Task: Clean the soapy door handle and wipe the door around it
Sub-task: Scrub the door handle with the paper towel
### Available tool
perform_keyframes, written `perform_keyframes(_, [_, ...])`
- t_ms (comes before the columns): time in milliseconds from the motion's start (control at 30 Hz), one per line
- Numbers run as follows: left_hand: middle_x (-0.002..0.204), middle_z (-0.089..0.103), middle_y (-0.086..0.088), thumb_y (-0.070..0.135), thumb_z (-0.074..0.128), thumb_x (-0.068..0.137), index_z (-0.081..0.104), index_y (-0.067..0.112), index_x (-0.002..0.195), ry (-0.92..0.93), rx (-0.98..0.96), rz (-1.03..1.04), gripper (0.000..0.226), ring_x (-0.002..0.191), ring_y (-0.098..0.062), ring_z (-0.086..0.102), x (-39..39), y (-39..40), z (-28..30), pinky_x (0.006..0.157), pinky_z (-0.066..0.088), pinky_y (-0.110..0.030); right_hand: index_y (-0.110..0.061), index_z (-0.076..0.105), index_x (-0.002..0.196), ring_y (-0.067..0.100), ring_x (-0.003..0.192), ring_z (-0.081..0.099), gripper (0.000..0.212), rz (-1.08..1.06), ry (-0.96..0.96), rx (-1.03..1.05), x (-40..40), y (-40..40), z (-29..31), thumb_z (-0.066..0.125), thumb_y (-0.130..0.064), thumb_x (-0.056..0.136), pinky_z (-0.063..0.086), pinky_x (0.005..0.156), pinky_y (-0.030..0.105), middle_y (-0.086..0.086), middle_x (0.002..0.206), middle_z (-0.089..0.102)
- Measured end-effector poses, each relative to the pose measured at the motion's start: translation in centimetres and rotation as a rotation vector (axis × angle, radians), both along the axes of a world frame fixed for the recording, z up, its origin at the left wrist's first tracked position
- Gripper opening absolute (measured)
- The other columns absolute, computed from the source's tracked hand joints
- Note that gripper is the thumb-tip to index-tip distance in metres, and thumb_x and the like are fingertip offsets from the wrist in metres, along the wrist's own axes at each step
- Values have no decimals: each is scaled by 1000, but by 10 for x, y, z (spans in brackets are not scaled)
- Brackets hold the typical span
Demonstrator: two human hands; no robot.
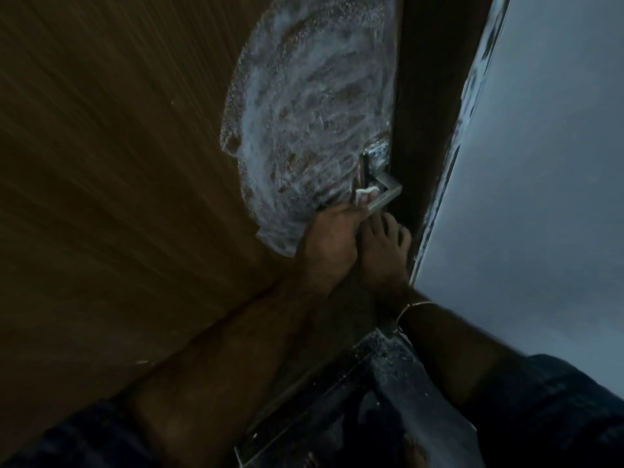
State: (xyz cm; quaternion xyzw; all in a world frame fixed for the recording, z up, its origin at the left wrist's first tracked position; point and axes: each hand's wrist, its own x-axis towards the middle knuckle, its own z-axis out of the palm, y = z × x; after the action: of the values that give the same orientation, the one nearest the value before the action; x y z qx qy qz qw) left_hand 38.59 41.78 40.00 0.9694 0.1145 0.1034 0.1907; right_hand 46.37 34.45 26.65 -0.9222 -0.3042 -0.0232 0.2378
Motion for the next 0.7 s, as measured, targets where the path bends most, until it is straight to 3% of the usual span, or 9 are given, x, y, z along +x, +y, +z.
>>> perform_keyframes(133, [136, 65, -16, 6, 52, 103, 64, 3, 137, 6, -10, -13, 36, 123, -29, 61, -2, -2, 0, 108, 45, -32, -25, 22, 156, 25, 151, 17, 79, 14, 179, 218, -12, 3, -5, 61, -48, 91, 12, 121, 58, 4, 164, 21])
perform_keyframes(233, [130, 68, -16, 8, 52, 103, 67, 3, 133, -15, -9, -11, 34, 118, -30, 64, -1, 0, 1, 103, 47, -32, -13, 29, 154, 30, 150, 24, 69, 7, 297, 454, -22, 11, -3, 60, -29, 95, 19, 119, 58, 11, 162, 28])
perform_keyframes(333, [125, 70, -18, 6, 56, 100, 71, 1, 126, -38, 8, -5, 30, 114, -31, 66, -2, -2, 3, 100, 47, -31, -2, 27, 153, 34, 147, 31, 61, -49, 590, 741, -29, 22, 10, 54, -10, 99, 26, 119, 52, 20, 157, 32])
perform_keyframes(433, [124, 71, -17, 4, 57, 99, 72, 2, 126, -26, 49, -23, 31, 112, -31, 67, -2, 0, 4, 98, 46, -30, -7, 40, 147, 37, 131, 51, 44, -109, 844, 991, -27, 28, 31, 46, -7, 103, 43, 107, 41, 23, 142, 51])
perform_keyframes(467, [124, 71, -16, 5, 57, 99, 71, 4, 127, -12, 70, -30, 32, 111, -30, 67, -1, 2, 3, 96, 45, -28, -15, 50, 141, 36, 121, 57, 37, -141, 945, 1158, -23, 28, 38, 41, -9, 105, 47, 100, 40, 22, 132, 58])
perform_keyframes(533, [123, 70, -12, 7, 56, 100, 70, 9, 130, 11, 91, -31, 33, 107, -24, 66, 1, 6, 2, 92, 43, -22, -27, 59, 134, 33, 101, 62, 44, -215, 1146, 1519, -11, 24, 54, 32, -6, 107, 53, 88, 39, 20, 116, 63])
perform_keyframes(600, [119, 70, -8, 8, 57, 100, 71, 14, 129, 10, 71, -31, 32, 97, -11, 59, 1, 9, 2, 84, 38, -10, -23, 42, 150, 35, 106, 59, 57, -246, 1238, 1672, -3, 24, 61, 30, 5, 102, 49, 93, 43, 22, 123, 60])
perform_keyframes(700, [112, 71, -8, 6, 59, 99, 73, 11, 124, -45, 63, -35, 29, 94, -12, 59, -1, 5, 1, 83, 41, -19, -9, 38, 151, 40, 126, 53, 49, -241, 1260, 1714, -18, 22, 62, 30, -3, 103, 37, 114, 54, 26, 141, 52])
